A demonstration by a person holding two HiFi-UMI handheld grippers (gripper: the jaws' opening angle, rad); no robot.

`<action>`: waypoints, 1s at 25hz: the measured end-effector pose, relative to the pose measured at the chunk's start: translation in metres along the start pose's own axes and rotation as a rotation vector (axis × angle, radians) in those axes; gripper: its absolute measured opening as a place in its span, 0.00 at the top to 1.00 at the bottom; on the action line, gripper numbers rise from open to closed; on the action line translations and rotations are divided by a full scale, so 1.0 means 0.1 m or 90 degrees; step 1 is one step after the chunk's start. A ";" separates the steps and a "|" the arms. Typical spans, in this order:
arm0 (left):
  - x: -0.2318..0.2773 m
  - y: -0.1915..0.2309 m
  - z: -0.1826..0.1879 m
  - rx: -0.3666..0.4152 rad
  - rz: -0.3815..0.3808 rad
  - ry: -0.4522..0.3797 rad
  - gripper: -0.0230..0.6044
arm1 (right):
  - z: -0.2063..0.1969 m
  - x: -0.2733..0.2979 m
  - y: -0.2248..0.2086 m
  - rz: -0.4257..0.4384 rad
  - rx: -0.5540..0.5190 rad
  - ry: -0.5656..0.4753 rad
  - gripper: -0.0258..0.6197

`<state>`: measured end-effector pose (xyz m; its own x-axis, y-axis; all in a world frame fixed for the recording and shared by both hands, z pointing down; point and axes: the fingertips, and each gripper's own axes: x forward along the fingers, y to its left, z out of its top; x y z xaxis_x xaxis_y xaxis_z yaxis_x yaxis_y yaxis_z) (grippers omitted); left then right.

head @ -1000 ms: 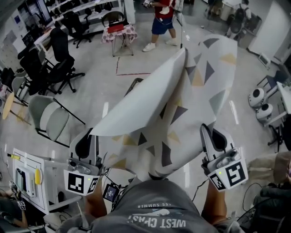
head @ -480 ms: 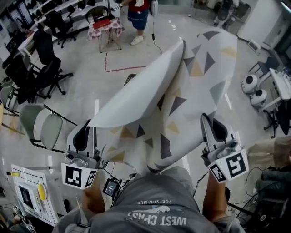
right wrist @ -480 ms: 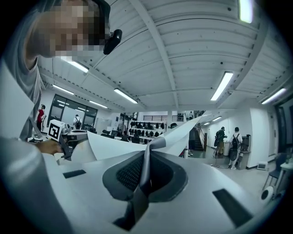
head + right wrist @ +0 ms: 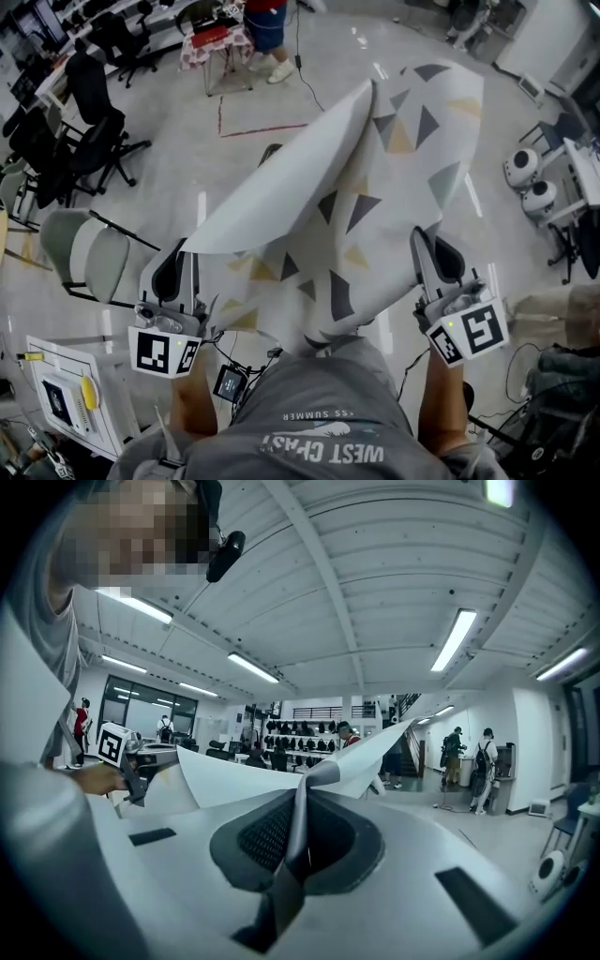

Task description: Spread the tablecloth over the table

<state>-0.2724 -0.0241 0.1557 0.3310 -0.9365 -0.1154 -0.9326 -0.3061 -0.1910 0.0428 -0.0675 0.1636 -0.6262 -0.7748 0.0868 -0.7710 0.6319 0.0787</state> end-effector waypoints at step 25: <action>0.79 0.15 -1.70 -0.051 0.037 0.190 0.96 | -1.56 0.82 -0.78 0.002 0.098 0.152 0.93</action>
<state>-0.2844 -0.1318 0.3099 0.2311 -0.9581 0.1691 -0.9611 -0.2518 -0.1133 0.0697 -0.1770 0.3195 -0.5975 -0.7353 0.3199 -0.7892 0.6099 -0.0721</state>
